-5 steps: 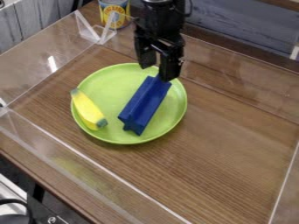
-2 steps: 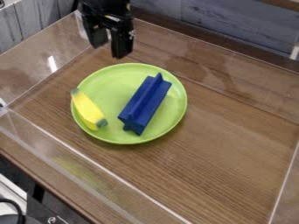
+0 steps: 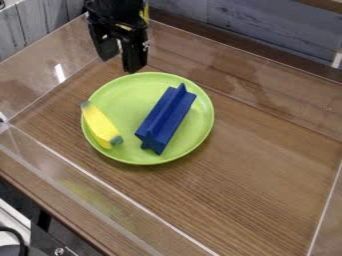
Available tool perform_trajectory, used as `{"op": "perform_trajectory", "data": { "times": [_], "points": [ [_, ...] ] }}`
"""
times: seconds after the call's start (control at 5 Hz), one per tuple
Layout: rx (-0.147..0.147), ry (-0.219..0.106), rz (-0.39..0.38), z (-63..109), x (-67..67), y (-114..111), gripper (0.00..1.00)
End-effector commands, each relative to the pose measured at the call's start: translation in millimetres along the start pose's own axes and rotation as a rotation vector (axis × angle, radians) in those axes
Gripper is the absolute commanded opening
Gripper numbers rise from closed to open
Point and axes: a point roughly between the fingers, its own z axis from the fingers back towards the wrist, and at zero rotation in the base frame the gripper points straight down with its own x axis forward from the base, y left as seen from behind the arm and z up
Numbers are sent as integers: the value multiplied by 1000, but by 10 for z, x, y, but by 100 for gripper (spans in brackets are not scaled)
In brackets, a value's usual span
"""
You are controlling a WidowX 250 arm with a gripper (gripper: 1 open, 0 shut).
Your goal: Remove the banana from inside the green plate and put it on the table
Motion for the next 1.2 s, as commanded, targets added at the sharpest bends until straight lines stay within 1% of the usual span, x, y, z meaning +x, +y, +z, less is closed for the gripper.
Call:
{"op": "perform_trajectory", "data": {
  "times": [0.0, 0.2, 0.4, 0.6, 1.0],
  "points": [
    [24, -35, -17, 71, -34, 22, 100],
    [23, -31, -22, 3, -94, 30, 0],
    [25, -28, -3, -99, -122, 36, 0],
    [27, -24, 16, -209, -165, 36, 100],
    [34, -6, 43, -485, -246, 195, 100]
  ]
}}
